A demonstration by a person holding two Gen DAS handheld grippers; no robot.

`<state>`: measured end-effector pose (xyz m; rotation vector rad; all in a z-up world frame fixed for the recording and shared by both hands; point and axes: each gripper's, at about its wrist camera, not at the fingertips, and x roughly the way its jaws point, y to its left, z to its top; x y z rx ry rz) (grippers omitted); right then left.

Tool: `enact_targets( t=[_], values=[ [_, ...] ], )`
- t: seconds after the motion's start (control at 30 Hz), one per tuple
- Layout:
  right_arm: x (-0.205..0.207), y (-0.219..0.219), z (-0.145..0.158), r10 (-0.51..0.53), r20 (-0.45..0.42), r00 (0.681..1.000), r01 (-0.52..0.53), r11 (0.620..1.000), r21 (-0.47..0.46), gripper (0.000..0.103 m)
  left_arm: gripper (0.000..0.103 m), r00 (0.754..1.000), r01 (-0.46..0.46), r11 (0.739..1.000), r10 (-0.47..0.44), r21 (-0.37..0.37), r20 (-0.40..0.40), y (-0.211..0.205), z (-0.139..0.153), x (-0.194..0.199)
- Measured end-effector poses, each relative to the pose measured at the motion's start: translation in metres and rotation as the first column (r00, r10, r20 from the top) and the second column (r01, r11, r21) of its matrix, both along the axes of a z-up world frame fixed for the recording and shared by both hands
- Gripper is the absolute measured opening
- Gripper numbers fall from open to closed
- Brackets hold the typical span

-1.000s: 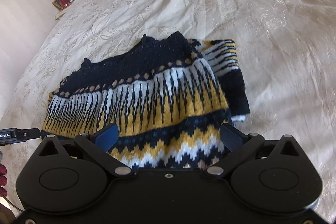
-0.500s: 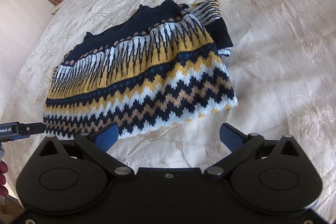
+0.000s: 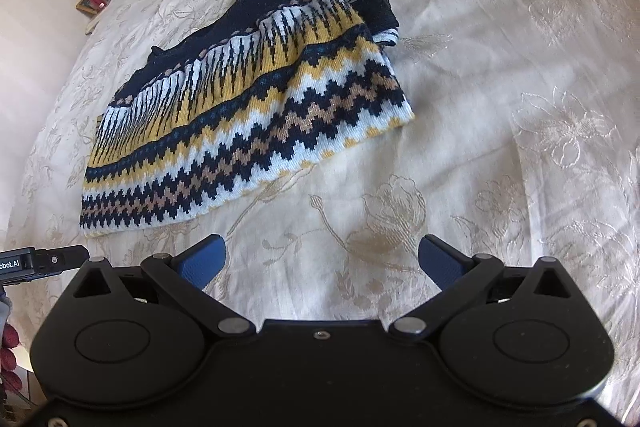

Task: Fold small clothes
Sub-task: 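Move the right gripper to a side edge of the folded sweater, then grasp the side edge with the right gripper and fold it across the sweater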

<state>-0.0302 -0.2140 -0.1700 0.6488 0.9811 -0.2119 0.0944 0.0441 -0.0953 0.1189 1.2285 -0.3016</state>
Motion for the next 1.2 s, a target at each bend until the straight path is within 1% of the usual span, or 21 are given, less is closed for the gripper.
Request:
enact_targets(
  t=[0.27,0.53,0.7,0.9,1.2],
  values=[
    [-0.005,-0.013,0.001,-0.027,0.022,0.999,0.026,0.999,0.027,0.102,0.095,1.0,0.008,1.0,-0.008,-0.004,0.014,-0.01,0.008,0.0],
    [0.006,-0.039,0.005,-0.035,0.054,0.998,0.032,0.998,0.047,0.102,0.095,1.0,0.008,1.0,-0.008,-0.005,0.026,-0.024,0.012,0.01],
    [0.02,-0.06,0.006,-0.038,0.074,0.997,0.033,0.997,0.07,0.102,0.095,0.999,0.007,1.0,-0.007,0.002,0.034,-0.035,0.012,0.02],
    [0.041,-0.082,0.004,-0.017,0.085,0.996,0.01,0.996,0.085,0.102,0.095,0.999,-0.01,1.0,0.01,0.01,0.037,-0.05,0.008,0.038],
    [0.073,-0.108,-0.008,0.02,0.092,0.996,-0.031,0.991,0.127,0.102,0.095,0.999,-0.023,0.999,0.021,0.037,0.048,-0.074,-0.004,0.077]
  ],
)
